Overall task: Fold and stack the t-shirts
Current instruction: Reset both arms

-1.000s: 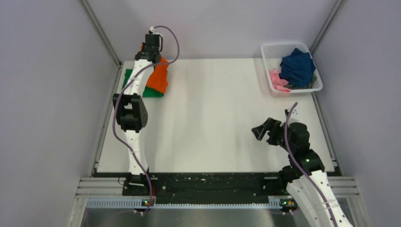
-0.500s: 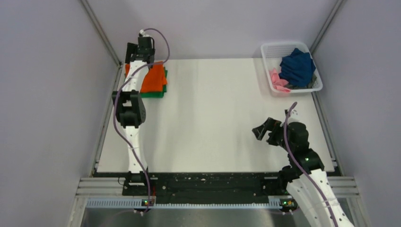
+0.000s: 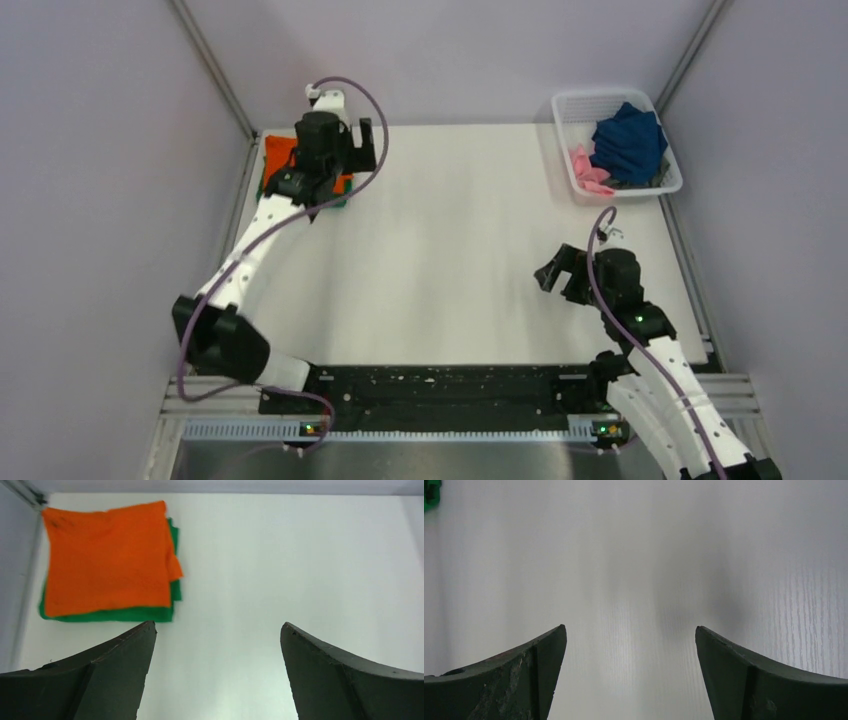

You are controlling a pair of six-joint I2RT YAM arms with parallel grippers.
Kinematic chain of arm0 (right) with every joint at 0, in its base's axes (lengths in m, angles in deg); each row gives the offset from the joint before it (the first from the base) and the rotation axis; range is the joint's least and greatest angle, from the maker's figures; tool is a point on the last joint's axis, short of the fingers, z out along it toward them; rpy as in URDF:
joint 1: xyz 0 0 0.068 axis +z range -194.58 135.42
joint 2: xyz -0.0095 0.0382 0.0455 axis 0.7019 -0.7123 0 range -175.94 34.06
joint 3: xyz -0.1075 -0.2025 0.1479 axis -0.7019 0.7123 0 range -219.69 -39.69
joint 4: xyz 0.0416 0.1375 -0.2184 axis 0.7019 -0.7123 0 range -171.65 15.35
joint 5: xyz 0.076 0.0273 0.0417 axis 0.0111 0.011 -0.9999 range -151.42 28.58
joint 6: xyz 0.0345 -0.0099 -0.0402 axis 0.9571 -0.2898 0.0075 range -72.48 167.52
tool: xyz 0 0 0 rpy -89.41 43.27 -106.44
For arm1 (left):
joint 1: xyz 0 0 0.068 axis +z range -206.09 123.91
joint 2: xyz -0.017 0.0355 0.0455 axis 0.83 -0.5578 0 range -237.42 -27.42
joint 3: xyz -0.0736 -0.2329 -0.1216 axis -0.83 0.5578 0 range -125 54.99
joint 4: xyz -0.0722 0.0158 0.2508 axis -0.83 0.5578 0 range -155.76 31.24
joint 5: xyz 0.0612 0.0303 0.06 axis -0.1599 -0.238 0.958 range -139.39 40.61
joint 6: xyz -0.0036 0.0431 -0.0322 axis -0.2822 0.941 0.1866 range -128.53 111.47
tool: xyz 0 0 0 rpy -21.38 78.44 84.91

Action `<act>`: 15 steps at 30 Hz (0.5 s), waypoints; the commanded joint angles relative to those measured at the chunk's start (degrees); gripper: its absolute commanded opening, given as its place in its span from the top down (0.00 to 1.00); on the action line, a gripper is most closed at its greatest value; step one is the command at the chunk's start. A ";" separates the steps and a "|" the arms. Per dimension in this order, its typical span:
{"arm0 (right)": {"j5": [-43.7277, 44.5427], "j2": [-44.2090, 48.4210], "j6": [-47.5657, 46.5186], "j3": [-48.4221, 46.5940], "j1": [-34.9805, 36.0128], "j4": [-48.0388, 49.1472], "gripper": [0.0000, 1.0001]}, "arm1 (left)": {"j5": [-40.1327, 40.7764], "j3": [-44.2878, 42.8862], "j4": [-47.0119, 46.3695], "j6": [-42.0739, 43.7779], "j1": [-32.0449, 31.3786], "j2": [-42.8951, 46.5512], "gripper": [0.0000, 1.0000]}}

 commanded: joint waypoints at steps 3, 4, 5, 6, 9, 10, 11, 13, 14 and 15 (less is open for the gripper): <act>1.55 -1.07 -2.42 -1.73 0.44 4.12 0.01 | -6.67 26.75 -5.18 -15.84 -7.63 25.30 0.01; 1.67 -0.87 -2.20 -1.39 0.46 4.42 0.01 | -7.37 29.68 -5.42 -16.90 -8.08 29.21 0.01; 1.94 -0.62 -2.08 -0.72 0.41 5.11 0.01 | -7.82 33.78 -5.77 -17.85 -8.26 32.53 0.01; 2.50 -0.59 -1.87 -0.03 0.43 5.68 0.01 | -7.50 39.00 -5.78 -19.02 -8.36 35.80 0.01; 2.77 -0.45 -1.27 1.14 0.45 6.57 0.01 | -7.59 48.87 -7.05 -22.31 -8.44 43.02 0.01; 2.88 -0.40 -0.90 1.65 0.48 6.92 0.01 | -8.94 51.00 -8.34 -23.47 -8.44 44.67 0.01; 2.97 -0.32 -0.51 2.16 0.48 7.30 0.01 | -10.76 52.70 -10.04 -24.25 -8.46 46.28 0.01; 2.37 -0.25 -0.19 3.25 0.48 8.55 0.01 | -12.88 54.98 -12.63 -25.52 -8.74 47.60 0.01; 2.39 -0.18 0.05 3.86 0.49 9.09 0.01 | -12.86 56.13 -14.04 -26.07 -8.95 47.70 0.01; 2.33 -0.23 0.20 4.27 0.49 9.53 0.01 | -12.88 57.09 -15.30 -26.14 -8.99 47.36 0.01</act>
